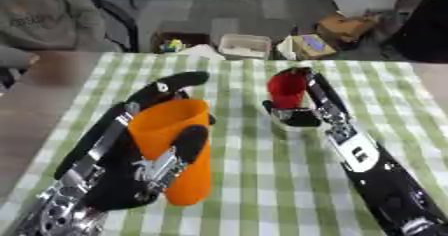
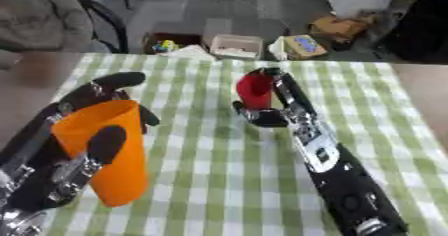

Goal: Pour the contents of one cup into another cup.

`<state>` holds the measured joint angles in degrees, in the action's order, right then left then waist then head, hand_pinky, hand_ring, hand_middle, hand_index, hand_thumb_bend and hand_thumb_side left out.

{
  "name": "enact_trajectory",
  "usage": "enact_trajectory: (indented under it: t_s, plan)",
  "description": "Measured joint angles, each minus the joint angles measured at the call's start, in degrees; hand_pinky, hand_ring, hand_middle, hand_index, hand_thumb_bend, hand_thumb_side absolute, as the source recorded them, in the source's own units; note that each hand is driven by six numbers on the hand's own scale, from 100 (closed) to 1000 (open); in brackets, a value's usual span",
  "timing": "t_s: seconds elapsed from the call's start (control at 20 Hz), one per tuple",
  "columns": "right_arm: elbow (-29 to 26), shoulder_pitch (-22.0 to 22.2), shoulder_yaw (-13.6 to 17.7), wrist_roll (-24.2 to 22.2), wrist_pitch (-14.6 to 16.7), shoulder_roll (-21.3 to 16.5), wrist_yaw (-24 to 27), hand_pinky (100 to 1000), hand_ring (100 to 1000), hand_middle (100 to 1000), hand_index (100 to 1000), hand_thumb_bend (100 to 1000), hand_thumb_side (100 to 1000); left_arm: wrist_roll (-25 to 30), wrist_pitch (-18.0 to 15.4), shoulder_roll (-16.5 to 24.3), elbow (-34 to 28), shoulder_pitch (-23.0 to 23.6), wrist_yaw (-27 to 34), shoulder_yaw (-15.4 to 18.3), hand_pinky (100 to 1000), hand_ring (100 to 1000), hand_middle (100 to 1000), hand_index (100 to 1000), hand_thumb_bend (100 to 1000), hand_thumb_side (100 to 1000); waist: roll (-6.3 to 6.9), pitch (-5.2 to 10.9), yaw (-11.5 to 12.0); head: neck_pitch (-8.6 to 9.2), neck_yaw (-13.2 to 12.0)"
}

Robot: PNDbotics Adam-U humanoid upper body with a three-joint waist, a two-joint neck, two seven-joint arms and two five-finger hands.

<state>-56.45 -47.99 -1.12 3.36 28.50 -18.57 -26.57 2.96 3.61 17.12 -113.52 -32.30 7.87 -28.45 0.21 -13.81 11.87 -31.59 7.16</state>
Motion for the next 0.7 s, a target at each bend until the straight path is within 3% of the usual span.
enact_trajectory:
  t_s: [0.7]
  plan:
    - [-8.38,-5.21,-2.72,0.43,3.81,-7.4,2.65,384,447,100,691,100,100,1.25,0.33,1.55,0.0,1.09,-0.85,-1.21,143,656,265,872,100,560,-1.14,0.51,-0.95,0.64,0.41]
